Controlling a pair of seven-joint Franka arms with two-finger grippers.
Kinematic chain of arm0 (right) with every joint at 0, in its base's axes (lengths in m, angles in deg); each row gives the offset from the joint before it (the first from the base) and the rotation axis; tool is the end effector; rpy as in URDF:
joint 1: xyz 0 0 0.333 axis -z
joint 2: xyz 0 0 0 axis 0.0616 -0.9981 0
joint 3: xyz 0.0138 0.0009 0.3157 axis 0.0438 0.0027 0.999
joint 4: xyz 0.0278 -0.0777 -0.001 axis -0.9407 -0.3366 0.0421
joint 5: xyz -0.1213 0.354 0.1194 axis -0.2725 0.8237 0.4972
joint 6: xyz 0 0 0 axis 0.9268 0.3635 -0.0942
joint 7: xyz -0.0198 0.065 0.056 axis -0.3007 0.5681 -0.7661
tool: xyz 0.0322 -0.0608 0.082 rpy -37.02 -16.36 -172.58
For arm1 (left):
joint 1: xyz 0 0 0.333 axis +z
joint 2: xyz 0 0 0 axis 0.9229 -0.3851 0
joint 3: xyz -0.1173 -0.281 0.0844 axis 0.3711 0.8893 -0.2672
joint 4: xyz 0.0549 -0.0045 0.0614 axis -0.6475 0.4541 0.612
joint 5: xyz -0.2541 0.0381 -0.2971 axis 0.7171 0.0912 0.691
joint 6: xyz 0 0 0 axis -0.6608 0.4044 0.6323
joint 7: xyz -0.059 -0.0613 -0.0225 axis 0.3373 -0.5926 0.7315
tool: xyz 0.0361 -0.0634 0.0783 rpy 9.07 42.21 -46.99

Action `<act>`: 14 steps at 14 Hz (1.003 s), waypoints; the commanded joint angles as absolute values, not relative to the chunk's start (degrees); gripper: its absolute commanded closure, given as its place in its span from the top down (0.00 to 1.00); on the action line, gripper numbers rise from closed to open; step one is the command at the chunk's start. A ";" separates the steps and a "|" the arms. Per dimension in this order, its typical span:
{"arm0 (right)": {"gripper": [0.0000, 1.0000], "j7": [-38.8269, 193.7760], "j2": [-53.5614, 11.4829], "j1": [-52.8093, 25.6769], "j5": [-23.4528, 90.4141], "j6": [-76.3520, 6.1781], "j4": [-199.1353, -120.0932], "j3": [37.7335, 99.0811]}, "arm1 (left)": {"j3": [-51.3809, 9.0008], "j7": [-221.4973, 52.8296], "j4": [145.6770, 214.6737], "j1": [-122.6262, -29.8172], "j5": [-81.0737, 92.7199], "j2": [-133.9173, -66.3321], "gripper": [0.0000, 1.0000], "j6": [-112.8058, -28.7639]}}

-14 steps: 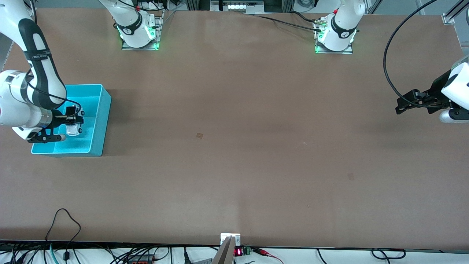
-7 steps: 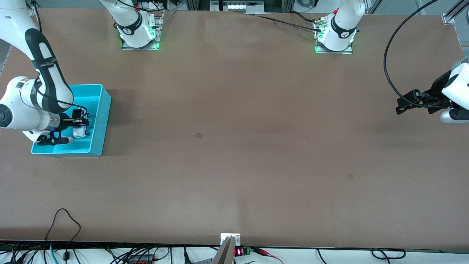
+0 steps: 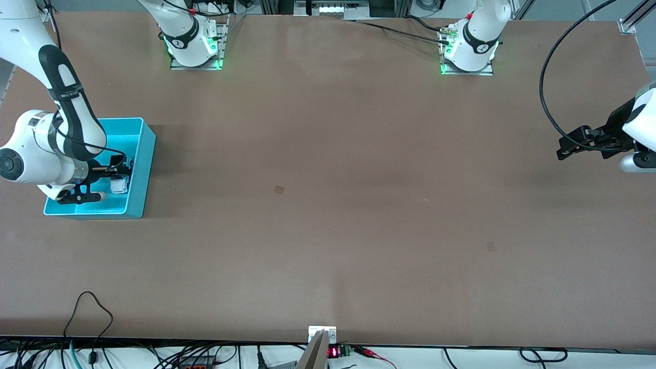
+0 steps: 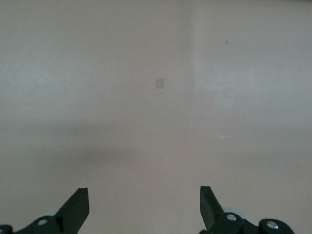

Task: Wind and store white jeep toy
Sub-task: 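Lower the jeep into the bin and open the right gripper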

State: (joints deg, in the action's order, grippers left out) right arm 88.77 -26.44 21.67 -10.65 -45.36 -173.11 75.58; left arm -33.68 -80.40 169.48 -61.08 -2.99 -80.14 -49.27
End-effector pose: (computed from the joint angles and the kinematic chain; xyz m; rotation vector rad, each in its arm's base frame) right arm 0.5612 -0.1701 0.1954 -3.1049 -0.1301 0.4402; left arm 0.5919 0.0079 0.5864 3.1271 0.0843 0.0252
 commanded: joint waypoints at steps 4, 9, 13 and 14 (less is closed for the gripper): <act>1.00 89.49 -21.59 21.64 -11.54 -41.30 -171.43 76.23 | -33.54 -78.94 169.50 -60.14 -2.20 -79.34 1.00 -48.19; 1.00 88.97 -12.62 19.45 -11.36 -28.83 -166.87 76.23 | -33.19 -79.03 169.32 -60.14 -2.47 -79.25 1.00 -46.96; 1.00 88.79 -9.54 16.55 -10.75 -18.11 -158.35 76.23 | -33.19 -79.64 169.32 -60.14 -2.38 -79.25 1.00 -46.44; 1.00 88.79 -8.75 16.10 -10.75 -15.56 -156.24 76.23 | -33.19 -79.73 169.32 -60.14 -2.38 -79.25 1.00 -46.43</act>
